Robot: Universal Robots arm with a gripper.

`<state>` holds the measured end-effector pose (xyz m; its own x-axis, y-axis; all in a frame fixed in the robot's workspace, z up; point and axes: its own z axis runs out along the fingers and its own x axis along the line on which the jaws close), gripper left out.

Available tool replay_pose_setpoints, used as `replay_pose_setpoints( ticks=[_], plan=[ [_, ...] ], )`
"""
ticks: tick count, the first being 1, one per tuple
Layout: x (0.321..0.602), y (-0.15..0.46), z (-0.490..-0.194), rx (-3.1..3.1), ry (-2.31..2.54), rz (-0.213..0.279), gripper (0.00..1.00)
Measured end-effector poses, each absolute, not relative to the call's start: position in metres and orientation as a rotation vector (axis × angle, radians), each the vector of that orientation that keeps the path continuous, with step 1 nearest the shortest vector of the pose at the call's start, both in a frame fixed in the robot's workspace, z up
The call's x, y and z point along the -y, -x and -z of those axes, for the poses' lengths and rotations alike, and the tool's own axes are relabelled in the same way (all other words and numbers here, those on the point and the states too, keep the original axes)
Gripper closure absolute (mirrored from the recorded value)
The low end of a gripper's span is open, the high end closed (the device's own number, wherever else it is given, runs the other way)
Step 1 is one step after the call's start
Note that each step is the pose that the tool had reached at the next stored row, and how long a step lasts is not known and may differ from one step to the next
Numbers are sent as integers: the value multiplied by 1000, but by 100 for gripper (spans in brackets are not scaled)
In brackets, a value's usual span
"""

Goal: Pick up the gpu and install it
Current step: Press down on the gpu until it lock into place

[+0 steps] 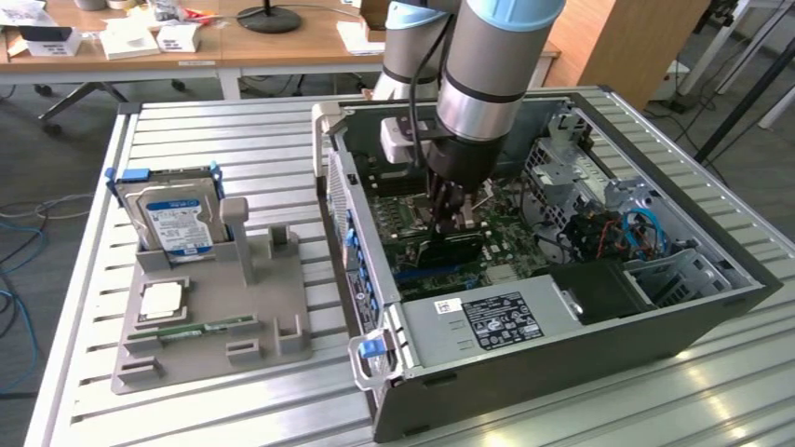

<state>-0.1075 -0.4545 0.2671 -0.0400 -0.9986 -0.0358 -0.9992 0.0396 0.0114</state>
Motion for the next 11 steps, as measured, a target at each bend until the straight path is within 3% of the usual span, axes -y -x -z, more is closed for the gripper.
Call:
replay_pose_setpoints(
  ticks=[11],
  plan=[
    [455, 108, -267, -2251, 2165, -52, 90]
  ],
)
